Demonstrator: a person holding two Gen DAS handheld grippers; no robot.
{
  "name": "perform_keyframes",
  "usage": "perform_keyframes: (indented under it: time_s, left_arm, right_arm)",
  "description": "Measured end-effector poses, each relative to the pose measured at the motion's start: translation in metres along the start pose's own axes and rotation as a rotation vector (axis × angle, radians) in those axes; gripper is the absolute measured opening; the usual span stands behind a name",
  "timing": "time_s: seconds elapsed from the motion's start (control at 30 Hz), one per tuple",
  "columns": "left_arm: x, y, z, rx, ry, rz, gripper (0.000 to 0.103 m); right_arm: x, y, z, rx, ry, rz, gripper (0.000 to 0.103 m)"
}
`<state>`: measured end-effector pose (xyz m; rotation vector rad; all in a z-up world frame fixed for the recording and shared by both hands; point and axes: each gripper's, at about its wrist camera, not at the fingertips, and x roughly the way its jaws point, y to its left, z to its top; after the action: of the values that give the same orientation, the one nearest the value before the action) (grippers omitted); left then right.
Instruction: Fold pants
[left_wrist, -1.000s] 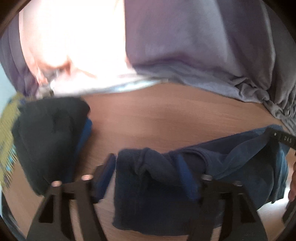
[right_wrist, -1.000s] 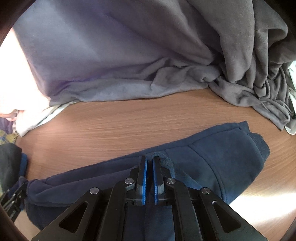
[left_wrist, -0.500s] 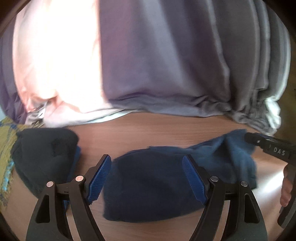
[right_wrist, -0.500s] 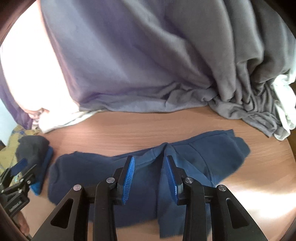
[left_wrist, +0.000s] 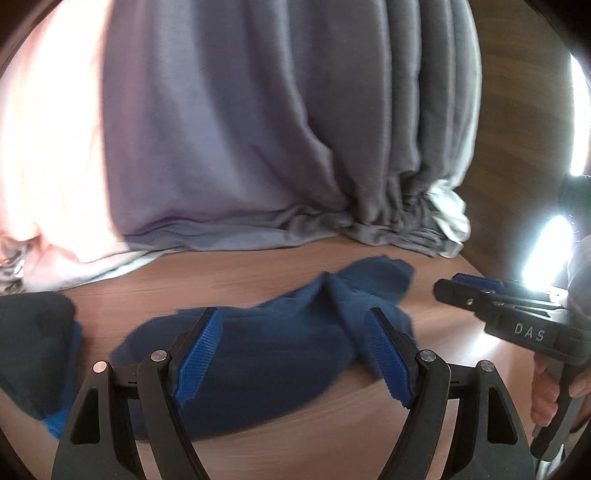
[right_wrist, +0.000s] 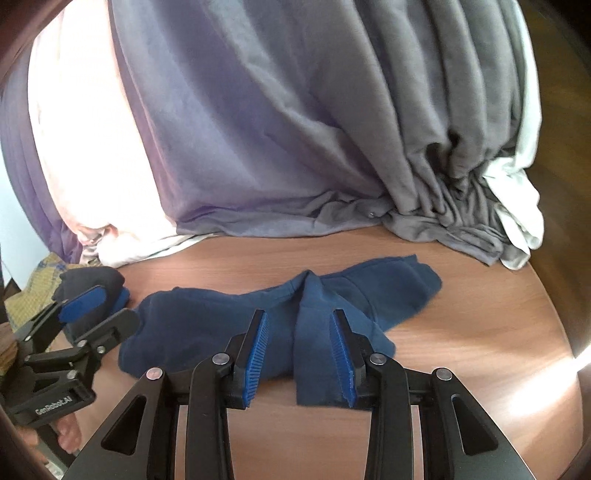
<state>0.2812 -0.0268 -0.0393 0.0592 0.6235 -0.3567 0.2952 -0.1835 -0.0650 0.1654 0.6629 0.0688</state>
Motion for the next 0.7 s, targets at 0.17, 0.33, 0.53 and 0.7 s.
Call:
perform_keyframes:
  time_s: [0.17,0.33,0.53,0.7]
  left_arm:
    - [0.014,-0.029,-0.006,0.037,0.003,-0.054,0.079]
    - [0.037,-0.053,-0.017,0.076,0.050,-0.099,0.079]
    - [0.067,-0.065,-0.034,0.082,0.144,-0.153,0.078]
    - [0.089,-0.064,-0.045,0.048,0.221,-0.207,0.076]
  right_arm:
    - [-0.003,-0.022,-0.020,0.037,0.032,-0.007,0.036]
    - [0.009,-0.043,-0.042,0.083,0.082,-0.003,0.036]
    - [0.029,-0.059,-0.060,0.119,0.124,0.003,0.036]
    - [0.049,-0.068,-0.073,0.141,0.175,0.002,0.035]
